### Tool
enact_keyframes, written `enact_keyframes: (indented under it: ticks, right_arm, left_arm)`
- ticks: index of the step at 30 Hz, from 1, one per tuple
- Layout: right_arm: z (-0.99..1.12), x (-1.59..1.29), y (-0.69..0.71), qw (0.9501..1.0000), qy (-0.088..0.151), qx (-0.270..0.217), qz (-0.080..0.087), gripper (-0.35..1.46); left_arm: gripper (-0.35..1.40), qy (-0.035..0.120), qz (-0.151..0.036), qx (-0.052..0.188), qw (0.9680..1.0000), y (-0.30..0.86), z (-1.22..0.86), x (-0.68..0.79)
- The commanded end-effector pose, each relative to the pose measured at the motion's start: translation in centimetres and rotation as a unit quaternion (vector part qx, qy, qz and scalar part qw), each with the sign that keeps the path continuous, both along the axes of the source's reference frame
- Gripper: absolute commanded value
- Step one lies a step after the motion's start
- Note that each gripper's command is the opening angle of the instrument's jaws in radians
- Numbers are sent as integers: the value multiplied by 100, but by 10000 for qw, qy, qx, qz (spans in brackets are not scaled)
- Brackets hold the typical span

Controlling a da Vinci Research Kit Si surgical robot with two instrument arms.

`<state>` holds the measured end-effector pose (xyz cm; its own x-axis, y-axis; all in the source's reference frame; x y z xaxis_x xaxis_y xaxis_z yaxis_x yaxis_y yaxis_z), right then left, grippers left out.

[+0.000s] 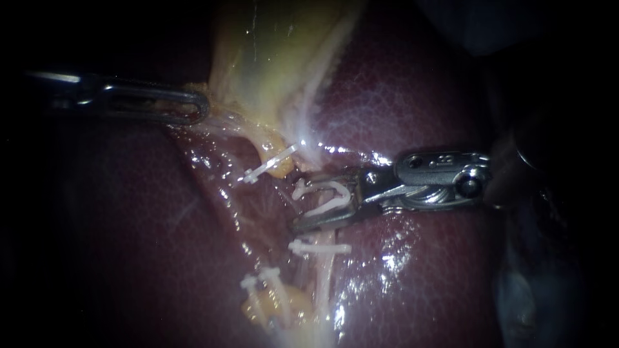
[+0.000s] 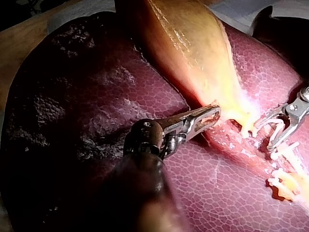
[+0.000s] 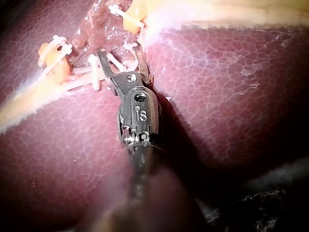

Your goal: Clipping third clip right tube

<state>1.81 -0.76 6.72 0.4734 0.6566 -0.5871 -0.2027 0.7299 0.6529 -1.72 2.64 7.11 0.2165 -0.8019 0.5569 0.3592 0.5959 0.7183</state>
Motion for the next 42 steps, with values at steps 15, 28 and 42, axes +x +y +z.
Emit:
enact_keyframes:
  ticks: [15,28,42]
  right_arm:
    - [-76,9,0,9978,616,226,69,48]
    - [-95,-39,4,9967,667,447,69,48]
    - [-18,-34,3,9938,423,1014,193,48]
  left_arm:
    - [-35,-1,-1,0,10000,0,0,0]
    - [-35,-1,-1,0,10000,0,0,0]
    - [-35,1,-2,-6,10000,-1,2,-1]
